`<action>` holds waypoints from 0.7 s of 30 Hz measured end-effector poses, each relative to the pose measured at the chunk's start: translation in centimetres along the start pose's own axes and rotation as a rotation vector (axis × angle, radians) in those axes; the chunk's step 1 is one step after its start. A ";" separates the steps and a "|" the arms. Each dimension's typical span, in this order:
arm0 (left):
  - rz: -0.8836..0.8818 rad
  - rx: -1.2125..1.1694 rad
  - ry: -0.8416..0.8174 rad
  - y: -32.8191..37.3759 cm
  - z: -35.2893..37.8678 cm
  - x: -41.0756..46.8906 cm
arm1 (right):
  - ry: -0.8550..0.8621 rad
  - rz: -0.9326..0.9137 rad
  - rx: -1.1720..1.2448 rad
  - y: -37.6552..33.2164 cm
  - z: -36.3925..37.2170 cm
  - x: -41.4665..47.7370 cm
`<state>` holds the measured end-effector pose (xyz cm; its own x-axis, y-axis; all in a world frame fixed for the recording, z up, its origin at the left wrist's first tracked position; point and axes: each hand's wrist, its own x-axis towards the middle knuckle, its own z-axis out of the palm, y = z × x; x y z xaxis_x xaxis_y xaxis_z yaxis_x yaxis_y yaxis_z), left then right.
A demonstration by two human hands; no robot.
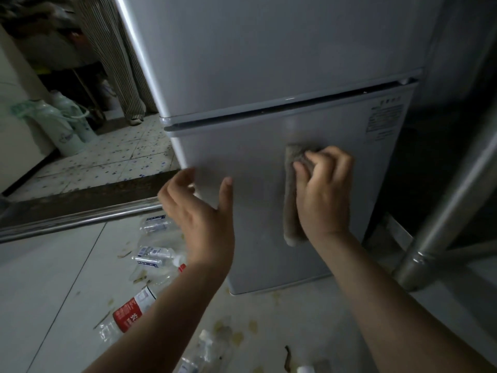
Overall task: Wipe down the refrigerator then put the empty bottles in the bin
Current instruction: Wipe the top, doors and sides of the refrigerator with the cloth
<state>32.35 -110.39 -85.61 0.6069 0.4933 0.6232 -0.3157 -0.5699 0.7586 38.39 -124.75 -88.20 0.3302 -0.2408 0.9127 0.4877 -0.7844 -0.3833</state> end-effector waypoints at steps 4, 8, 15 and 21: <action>0.168 0.123 -0.106 1.0 2.0 -1.1 | 0.141 0.097 0.016 0.3 -1.0 4.4; 0.190 0.241 -0.007 2.0 4.7 -0.8 | 0.160 0.069 0.027 0.5 -0.1 4.3; 0.156 0.271 0.153 2.0 6.4 -0.8 | 0.094 0.013 0.002 3.0 1.4 -1.9; 0.081 0.205 0.158 2.4 7.0 -1.3 | 0.077 0.046 -0.046 2.5 1.2 -1.2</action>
<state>35.86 -117.00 -85.92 0.4596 0.5277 0.7144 -0.1946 -0.7250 0.6607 40.17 -125.79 -90.42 0.2875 -0.3192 0.9030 0.4352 -0.7964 -0.4200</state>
